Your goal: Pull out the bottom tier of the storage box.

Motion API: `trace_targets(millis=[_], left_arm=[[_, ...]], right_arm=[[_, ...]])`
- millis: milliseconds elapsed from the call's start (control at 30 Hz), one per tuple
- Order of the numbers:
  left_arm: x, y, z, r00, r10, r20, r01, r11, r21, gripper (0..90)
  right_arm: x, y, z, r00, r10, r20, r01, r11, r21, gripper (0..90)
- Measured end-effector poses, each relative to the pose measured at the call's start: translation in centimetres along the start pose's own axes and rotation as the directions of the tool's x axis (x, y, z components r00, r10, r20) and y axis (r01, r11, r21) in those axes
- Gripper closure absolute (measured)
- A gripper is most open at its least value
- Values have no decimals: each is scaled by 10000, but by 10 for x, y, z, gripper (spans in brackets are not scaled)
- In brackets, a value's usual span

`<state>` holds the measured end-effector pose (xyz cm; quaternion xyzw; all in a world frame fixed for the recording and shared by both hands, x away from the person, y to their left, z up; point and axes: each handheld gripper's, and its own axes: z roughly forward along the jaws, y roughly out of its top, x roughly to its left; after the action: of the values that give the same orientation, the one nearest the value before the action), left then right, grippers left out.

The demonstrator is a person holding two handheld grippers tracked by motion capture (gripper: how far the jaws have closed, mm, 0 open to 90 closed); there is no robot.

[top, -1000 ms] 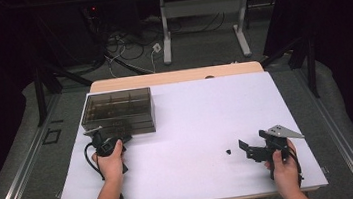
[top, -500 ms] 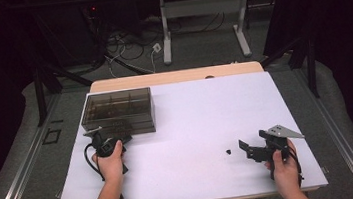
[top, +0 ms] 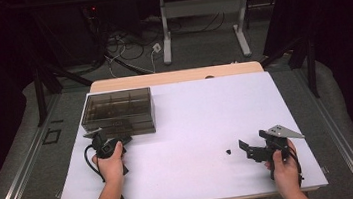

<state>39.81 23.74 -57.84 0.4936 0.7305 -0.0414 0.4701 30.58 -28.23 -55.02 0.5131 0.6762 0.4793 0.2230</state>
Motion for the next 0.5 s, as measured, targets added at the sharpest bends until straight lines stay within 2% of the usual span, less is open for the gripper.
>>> trace_targets(millis=[100,133,233,267,300,433,500], left_arm=[[0,-1,0,10000,5,-9,-5,10000,-45,823],[0,-1,1,10000,-26,-45,25,9998,-202,823],[0,-2,-1,10000,-35,8,35,10000,-10,823],[0,-3,0,10000,-86,-18,86,9998,-167,824],[0,-2,-2,10000,-79,-1,79,10000,1,824],[0,-4,-1,10000,-81,-21,81,9998,-190,824],[1,-4,-3,10000,-84,7,84,10000,-41,824]], right_arm=[[1,0,0,10000,84,-32,-84,10000,-2,68],[0,0,0,10000,47,-38,-47,10000,-24,68],[0,0,0,10000,5,-35,-5,10000,-40,68],[1,0,0,10000,83,-39,-84,10000,-14,68],[0,0,0,10000,67,-20,-67,10000,-12,68],[0,0,0,10000,84,7,-84,9999,-81,68],[0,0,0,10000,79,6,-79,9999,-79,68]])
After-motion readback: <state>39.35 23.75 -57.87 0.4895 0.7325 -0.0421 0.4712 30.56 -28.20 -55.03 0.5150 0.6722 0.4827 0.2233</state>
